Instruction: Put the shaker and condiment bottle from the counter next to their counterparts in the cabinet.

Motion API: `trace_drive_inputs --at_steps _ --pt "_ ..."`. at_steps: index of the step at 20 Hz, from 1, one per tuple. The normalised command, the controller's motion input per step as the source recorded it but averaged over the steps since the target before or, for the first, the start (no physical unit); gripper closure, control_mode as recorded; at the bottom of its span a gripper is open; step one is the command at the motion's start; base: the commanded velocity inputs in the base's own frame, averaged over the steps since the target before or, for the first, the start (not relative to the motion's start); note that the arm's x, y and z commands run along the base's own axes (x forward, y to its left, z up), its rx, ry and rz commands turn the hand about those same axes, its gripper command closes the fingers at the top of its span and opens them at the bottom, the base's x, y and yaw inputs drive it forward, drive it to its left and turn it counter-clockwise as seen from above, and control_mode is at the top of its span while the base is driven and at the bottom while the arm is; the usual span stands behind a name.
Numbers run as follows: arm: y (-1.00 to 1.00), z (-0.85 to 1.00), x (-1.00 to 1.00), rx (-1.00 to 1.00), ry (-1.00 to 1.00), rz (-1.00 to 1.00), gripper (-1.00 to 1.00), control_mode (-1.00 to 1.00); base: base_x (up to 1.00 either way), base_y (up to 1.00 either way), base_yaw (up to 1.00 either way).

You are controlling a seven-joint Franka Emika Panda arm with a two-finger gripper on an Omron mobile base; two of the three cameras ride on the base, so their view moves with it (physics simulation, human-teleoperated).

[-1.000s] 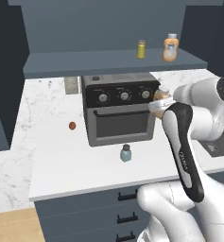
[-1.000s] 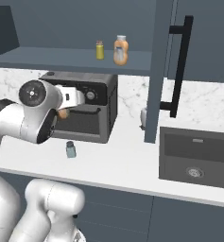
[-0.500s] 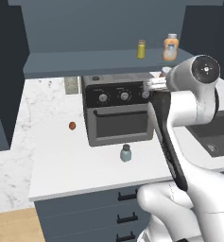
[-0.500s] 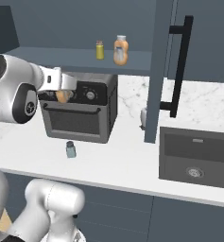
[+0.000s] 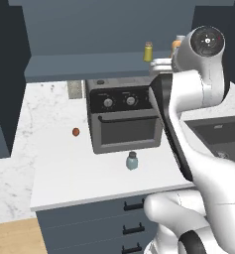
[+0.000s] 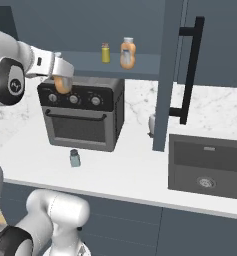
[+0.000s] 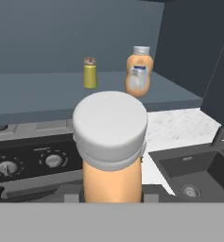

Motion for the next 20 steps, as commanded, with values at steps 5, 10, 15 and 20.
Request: trace_drive_inputs --at_steps 5,10,15,20 --pt "0.00 0.06 0.11 0.00 0.01 0.00 1.00 -1.00 0.00 0.00 0.00" --pt "0.00 0.14 0.05 0.00 -0.04 0.00 1.00 -1.00 0.00 0.00 0.00" --pt "-0.01 -0.04 0.02 0.00 -0.03 0.01 1.00 -1.00 0.00 0.00 0.00" --pt "-0.04 0.00 0.06 -0.01 -0.17 -0.02 1.00 -1.00 0.00 0.00 0.00"
